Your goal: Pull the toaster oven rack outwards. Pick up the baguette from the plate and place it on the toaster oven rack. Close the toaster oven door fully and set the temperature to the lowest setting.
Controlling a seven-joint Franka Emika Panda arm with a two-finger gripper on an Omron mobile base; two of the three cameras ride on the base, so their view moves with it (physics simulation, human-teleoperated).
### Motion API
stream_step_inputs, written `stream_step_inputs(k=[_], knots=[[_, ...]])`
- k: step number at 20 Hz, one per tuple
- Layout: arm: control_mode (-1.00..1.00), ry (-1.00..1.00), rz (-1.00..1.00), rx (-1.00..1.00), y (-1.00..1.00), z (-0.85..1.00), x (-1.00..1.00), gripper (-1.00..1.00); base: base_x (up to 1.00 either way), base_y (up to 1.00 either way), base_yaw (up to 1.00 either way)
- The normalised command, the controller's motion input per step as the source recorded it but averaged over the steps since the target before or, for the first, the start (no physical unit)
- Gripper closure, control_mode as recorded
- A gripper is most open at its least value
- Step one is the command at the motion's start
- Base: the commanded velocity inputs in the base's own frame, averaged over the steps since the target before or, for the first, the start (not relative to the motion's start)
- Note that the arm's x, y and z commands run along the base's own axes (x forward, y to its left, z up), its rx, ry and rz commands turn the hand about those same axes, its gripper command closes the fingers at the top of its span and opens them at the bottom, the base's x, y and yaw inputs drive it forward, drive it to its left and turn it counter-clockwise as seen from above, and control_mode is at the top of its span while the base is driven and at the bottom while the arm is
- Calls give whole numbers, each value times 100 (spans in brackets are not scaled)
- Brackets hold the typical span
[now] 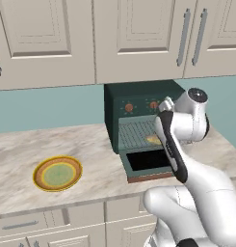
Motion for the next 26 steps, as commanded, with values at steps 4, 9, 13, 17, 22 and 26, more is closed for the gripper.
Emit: stream_step_inputs(k=[4,9,13,17,22,26], knots=[[-100,-5,25,-4,-4,46,-86,-100,0,0,0],[-100,1,21,-17,-12,29,-61,-100,0,0,0],[-100,26,24,-33,0,0,-4,-100,0,0,0],[-100,26,28,-32,1,1,0,-100,0,0,0],[-100,26,30,-5,-11,-6,-6,-100,0,0,0],[-100,30,40,0,-1,-28,-12,-100,0,0,0]])
